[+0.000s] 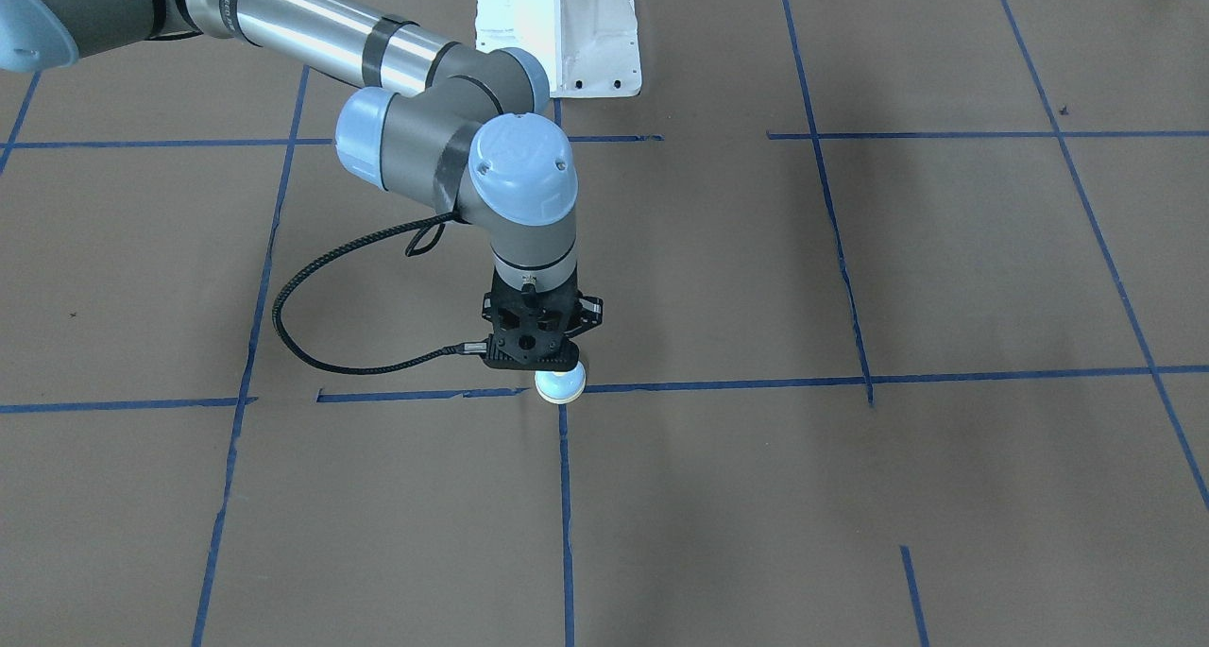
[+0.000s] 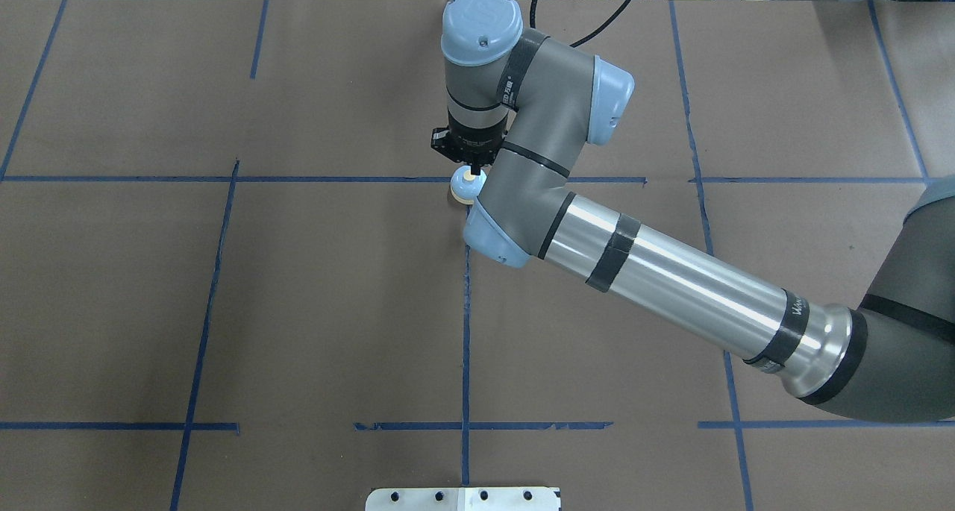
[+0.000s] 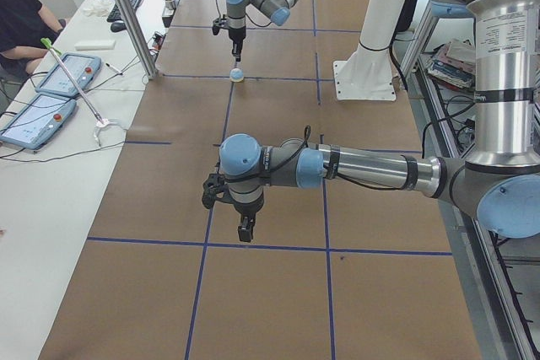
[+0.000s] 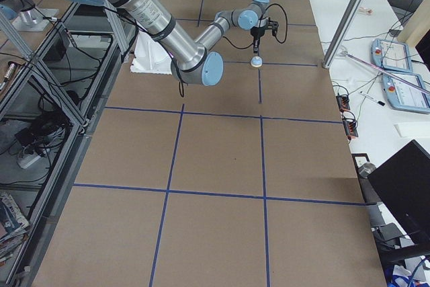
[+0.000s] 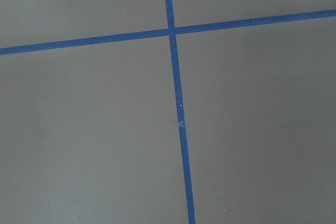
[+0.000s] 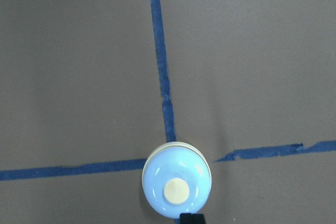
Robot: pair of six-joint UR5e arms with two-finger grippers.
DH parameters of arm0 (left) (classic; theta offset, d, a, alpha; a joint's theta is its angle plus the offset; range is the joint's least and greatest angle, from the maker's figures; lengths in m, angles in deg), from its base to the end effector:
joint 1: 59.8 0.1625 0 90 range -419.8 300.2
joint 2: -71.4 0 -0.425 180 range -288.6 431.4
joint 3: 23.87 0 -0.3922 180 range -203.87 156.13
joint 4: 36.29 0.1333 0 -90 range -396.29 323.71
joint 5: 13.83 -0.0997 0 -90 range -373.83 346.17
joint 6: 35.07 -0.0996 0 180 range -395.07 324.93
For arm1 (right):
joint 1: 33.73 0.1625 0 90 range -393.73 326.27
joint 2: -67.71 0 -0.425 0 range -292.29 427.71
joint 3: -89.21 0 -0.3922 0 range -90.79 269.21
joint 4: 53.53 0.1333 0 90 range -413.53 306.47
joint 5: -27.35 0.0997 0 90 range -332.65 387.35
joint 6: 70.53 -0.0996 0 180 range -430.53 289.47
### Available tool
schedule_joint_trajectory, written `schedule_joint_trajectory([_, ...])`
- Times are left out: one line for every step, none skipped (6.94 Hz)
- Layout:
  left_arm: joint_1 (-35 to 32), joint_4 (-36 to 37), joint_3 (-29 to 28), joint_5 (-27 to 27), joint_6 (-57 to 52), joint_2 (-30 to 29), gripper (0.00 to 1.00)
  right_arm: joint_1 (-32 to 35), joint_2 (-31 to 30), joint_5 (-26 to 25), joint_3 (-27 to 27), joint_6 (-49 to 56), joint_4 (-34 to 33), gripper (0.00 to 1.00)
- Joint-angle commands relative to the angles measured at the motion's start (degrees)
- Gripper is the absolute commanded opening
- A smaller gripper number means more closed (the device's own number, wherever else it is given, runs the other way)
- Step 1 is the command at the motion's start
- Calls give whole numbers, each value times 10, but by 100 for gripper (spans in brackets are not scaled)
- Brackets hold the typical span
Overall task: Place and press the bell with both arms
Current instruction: 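Press down on the bell top with the right gripper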
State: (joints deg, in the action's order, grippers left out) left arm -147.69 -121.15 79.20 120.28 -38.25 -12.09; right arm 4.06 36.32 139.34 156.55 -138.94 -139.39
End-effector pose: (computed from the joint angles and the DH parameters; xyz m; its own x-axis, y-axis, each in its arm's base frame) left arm -0.0476 -0.4449 0.6090 0.7137 0.0990 -0.6934 -0.0765 0.9951 0.0633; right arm -0.5861 -0.5759 0.1601 0.7011 0.1119 0.7042 -0.1287 0.9913 -0.0294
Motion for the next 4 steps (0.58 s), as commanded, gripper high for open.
schedule_joint_trajectory([0, 0, 4, 0, 5, 0, 100, -1, 18, -10, -42, -3, 17, 3])
schedule_joint_trajectory([0, 0, 3, 0, 5, 0, 100, -3, 18, -10, -43, -4, 17, 3])
schedule_joint_trajectory([0, 0, 3, 0, 5, 0, 100, -10, 18, -15, -44, -4, 17, 3])
schedule_joint_trajectory([0, 0, 3, 0, 5, 0, 100, -17, 17, -28, -45, -5, 17, 3])
